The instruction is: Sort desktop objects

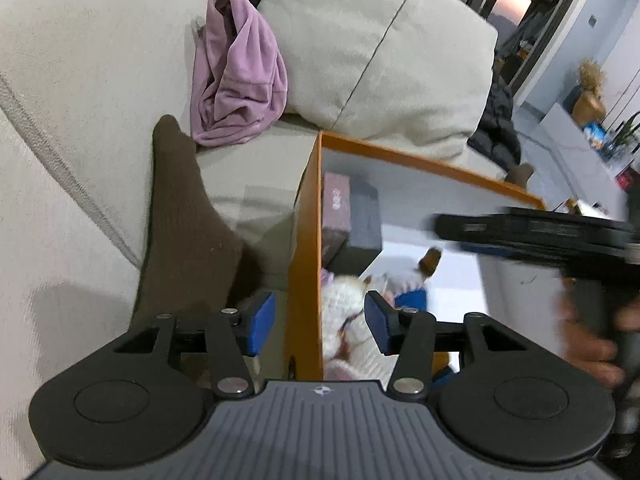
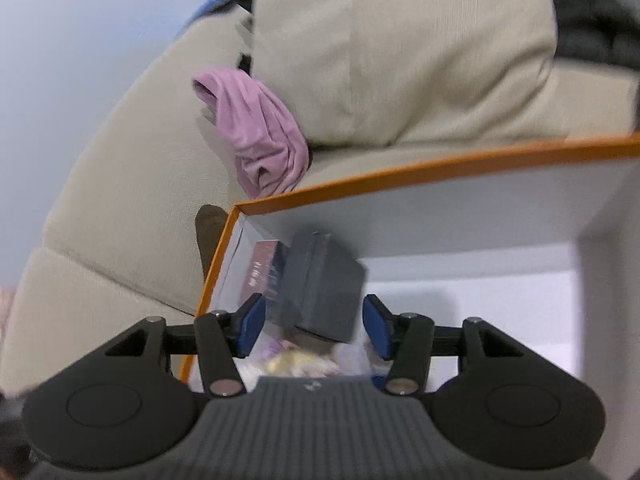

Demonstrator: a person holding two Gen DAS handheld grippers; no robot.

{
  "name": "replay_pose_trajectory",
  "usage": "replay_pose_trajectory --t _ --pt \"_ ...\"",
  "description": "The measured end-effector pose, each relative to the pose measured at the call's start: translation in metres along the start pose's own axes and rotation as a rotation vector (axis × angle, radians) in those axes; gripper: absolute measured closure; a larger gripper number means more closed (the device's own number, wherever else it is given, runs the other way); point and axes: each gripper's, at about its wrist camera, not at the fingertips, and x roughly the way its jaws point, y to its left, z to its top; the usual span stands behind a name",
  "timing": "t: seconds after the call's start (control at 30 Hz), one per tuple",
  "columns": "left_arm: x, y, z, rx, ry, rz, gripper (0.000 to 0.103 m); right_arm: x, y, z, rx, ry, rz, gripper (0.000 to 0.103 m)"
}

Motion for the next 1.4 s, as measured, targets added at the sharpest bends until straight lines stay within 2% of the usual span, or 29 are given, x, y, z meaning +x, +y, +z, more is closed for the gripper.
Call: replay_pose_trajectory --t 0.1,0.2,0.27,0.33,0.43,0.53,0.57,0.6,0.63,0.7,0.77,0.93,1.4 --pt "0.001 -0.004 -0.009 0.025 -0.007 0.038 0.045 -0.049 -0.012 -0.012 -0.084 -0.088 -0.096 0.047" --pt "0.001 -0.004 -0.014 0.018 -0.01 0.033 0.045 -0.089 -0.032 -0.022 -0.138 -0.159 -0.236 0.044" --pt "0.002 -0.004 -0.016 0.008 -0.007 0.025 0.049 -0.101 -0.044 -0.03 -0.16 -0.17 -0.345 0.044" --pt "0.005 -0.006 -0.018 0.005 0.003 0.027 0.057 -0.099 -0.055 -0.035 -0.166 -0.138 -0.404 0.044" --pt "0.01 -0.008 -0.022 0.005 0.018 0.027 0.067 -0.091 -0.072 -0.044 -0.141 -0.066 -0.41 0.05" --pt "0.016 -0.01 -0.026 0.008 0.047 0.037 0.073 -0.087 -0.081 -0.054 -0.13 -0.03 -0.435 0.068" --pt "0.017 -0.01 -0.027 0.01 0.05 0.049 0.075 -0.084 -0.083 -0.058 -0.12 -0.017 -0.436 0.081" --pt "0.018 -0.01 -0.029 0.012 0.051 0.056 0.077 -0.082 -0.086 -0.06 -0.107 0.001 -0.431 0.089" --pt "0.018 -0.01 -0.03 0.009 0.053 0.061 0.079 -0.079 -0.088 -0.062 -0.098 0.011 -0.43 0.091" --pt "0.017 -0.01 -0.033 0.015 0.044 0.077 0.089 -0.077 -0.087 -0.067 -0.114 0.008 -0.434 0.092" --pt "0.017 -0.01 -0.034 0.009 0.048 0.101 0.091 -0.076 -0.079 -0.071 -0.154 0.003 -0.457 0.094" --pt "0.012 -0.013 -0.04 0.001 0.046 0.126 0.092 -0.074 -0.066 -0.078 -0.219 0.0 -0.52 0.097" --pt "-0.016 -0.014 -0.081 -0.023 0.041 0.124 0.092 -0.098 -0.056 -0.117 -0.21 0.012 -0.52 0.097"
